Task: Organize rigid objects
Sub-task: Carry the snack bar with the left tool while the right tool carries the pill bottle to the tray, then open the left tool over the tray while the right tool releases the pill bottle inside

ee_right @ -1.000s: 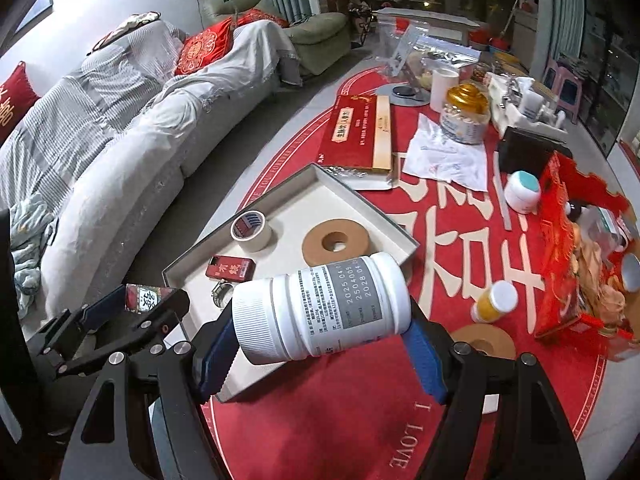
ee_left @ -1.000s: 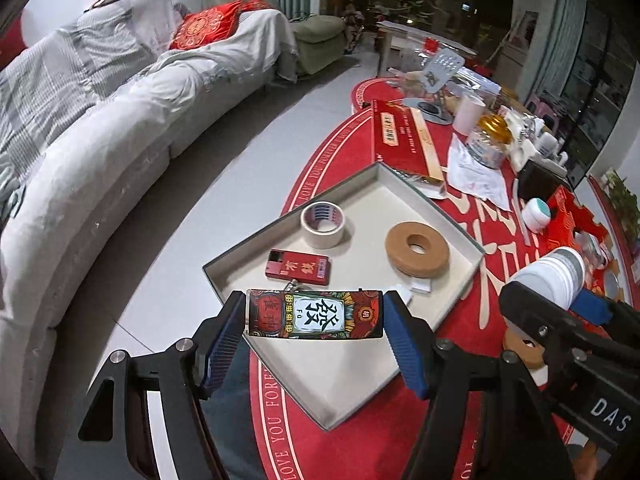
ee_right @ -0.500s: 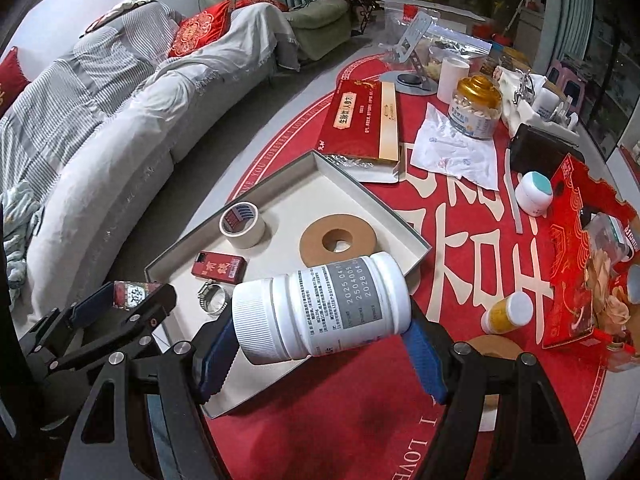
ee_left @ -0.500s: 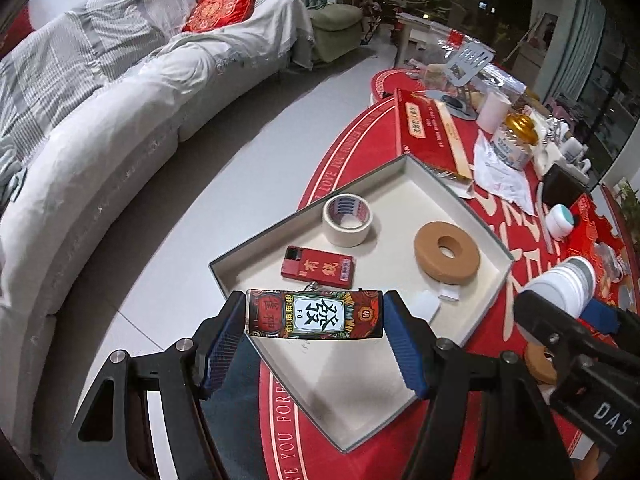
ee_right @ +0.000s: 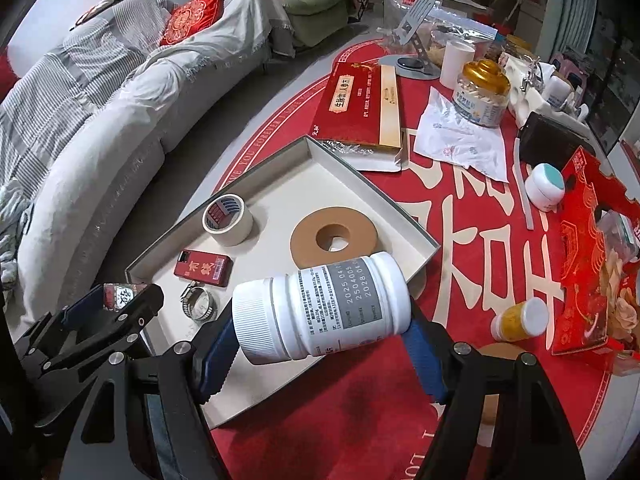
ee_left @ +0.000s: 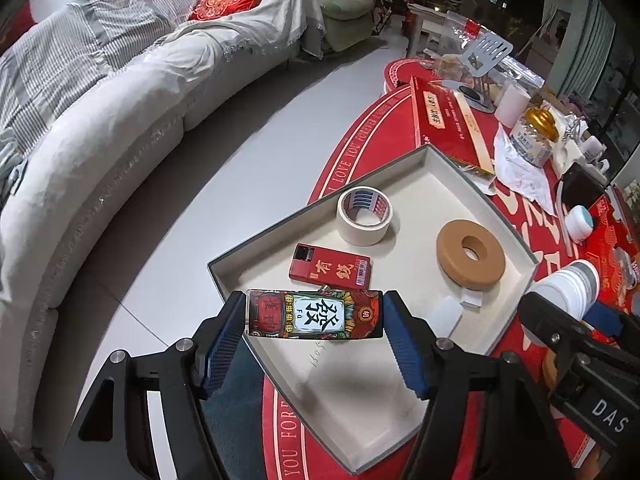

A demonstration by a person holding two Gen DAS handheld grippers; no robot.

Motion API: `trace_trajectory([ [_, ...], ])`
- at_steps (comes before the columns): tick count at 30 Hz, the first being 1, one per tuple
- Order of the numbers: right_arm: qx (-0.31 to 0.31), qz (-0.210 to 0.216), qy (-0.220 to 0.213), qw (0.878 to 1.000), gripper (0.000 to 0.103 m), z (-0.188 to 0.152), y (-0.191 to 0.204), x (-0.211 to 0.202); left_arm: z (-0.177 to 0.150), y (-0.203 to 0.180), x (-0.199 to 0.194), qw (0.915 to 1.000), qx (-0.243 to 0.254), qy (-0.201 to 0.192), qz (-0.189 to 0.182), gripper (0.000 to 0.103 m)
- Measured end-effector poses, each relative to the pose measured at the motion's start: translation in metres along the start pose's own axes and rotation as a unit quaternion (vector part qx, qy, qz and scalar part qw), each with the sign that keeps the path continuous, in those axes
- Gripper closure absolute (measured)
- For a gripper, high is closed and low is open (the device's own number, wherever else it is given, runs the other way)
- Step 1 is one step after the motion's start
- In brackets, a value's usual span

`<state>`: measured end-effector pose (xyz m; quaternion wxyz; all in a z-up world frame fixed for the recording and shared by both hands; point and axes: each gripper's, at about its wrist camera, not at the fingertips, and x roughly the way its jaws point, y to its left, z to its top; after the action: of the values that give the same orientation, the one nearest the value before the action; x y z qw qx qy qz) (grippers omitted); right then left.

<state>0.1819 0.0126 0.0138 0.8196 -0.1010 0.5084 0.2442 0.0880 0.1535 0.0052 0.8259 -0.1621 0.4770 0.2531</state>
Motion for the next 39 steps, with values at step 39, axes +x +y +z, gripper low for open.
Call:
trace_trajectory([
  [39, 0.012, -0.007, 0.043, 0.999, 0.027, 0.012, -0.004, 0.063, 0.005, -0.004, 0.053, 0.9990, 0.004, 0.043, 0.014, 0.031],
])
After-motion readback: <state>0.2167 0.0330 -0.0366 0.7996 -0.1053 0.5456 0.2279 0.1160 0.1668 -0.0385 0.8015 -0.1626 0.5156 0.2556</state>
